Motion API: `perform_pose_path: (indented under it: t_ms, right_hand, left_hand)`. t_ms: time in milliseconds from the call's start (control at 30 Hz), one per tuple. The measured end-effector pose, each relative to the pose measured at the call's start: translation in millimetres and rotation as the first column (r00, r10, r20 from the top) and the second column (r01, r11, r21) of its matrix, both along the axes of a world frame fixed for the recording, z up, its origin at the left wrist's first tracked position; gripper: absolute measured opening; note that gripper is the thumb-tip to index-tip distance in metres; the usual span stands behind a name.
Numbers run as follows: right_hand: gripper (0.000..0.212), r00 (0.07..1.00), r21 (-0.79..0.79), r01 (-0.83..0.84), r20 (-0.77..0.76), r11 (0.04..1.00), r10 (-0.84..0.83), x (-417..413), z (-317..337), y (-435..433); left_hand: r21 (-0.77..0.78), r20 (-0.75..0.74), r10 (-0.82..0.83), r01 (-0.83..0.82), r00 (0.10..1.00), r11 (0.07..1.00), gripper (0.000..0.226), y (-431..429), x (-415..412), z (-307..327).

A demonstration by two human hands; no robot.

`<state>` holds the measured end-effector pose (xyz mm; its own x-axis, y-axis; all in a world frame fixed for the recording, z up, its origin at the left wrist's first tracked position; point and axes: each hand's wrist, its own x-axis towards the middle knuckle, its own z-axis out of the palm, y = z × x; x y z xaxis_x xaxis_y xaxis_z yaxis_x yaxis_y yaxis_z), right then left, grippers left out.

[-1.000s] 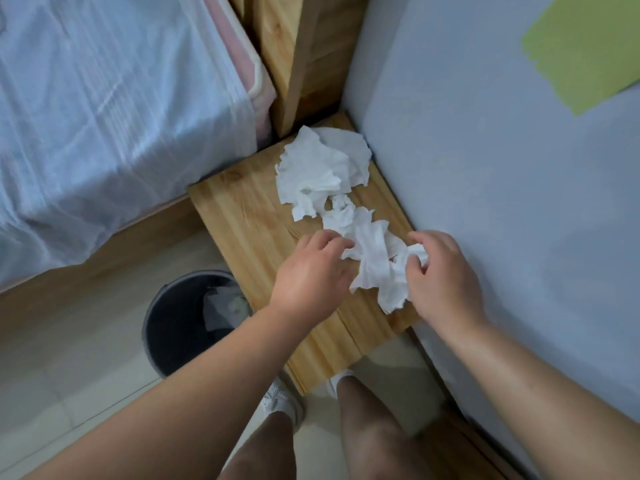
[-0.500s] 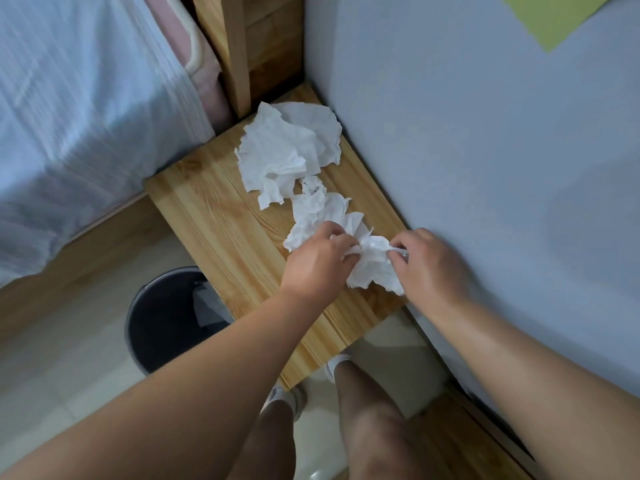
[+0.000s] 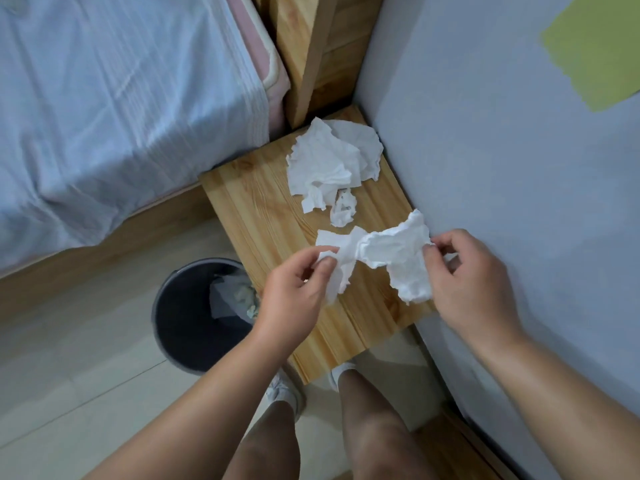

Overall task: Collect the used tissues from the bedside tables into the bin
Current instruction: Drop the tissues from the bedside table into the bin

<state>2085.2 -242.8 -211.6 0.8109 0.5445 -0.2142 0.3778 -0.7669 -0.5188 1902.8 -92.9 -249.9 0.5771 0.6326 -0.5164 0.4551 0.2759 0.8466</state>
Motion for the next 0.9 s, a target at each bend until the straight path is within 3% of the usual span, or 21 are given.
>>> perform_pose_path:
  t_ms: [100, 167, 300, 467, 667, 800, 900]
  right_hand:
    - [0.014, 0.996, -0.025, 0.030, -0.080, 0.999, -0.032, -11.5, 2.2, 9.3]
    - [0.016, 0.983, -0.053, 0.058, -0.172, 0.997, -0.066, -19.9, -1.0, 16.6]
    - [0.015, 0.954, -0.003, 0.137, -0.269, 0.991, -0.133, -37.3, -2.1, 35.1]
    - [0.014, 0.946, 0.080, 0.076, -0.322, 0.994, -0.046, -76.9, 2.9, 62.9]
    - [0.015, 0.875, 0.094, -0.062, -0.474, 0.994, 0.099, -150.8, -14.1, 102.5]
    - [0.015, 0.855, 0.057, -0.161, -0.491, 0.985, 0.168, -199.4, -47.0, 126.5]
    - [0.017, 0.857, 0.027, -0.161, -0.493, 0.987, 0.153, -227.1, -80.4, 140.6]
  left_hand:
    - [-0.277, 0.034, 0.057, -0.045, 0.998, 0.960, 0.022, 3.3, -17.3, 2.9]
    - [-0.366, 0.034, 0.107, -0.087, 0.994, 0.927, 0.025, 5.2, -26.6, 5.2]
    - [-0.310, -0.038, 0.245, -0.245, 0.969, 0.919, 0.026, 15.4, -50.7, 3.2]
    - [-0.269, -0.120, 0.412, -0.429, 0.903, 0.862, 0.021, 31.6, -105.0, -4.6]
    - [-0.226, -0.265, 0.643, -0.694, 0.719, 0.683, 0.019, 38.3, -188.3, -30.3]
    - [-0.189, -0.361, 0.678, -0.763, 0.640, 0.619, 0.020, 38.4, -234.1, -58.7]
    - [-0.167, -0.401, 0.639, -0.738, 0.657, 0.654, 0.020, 40.5, -256.6, -80.3]
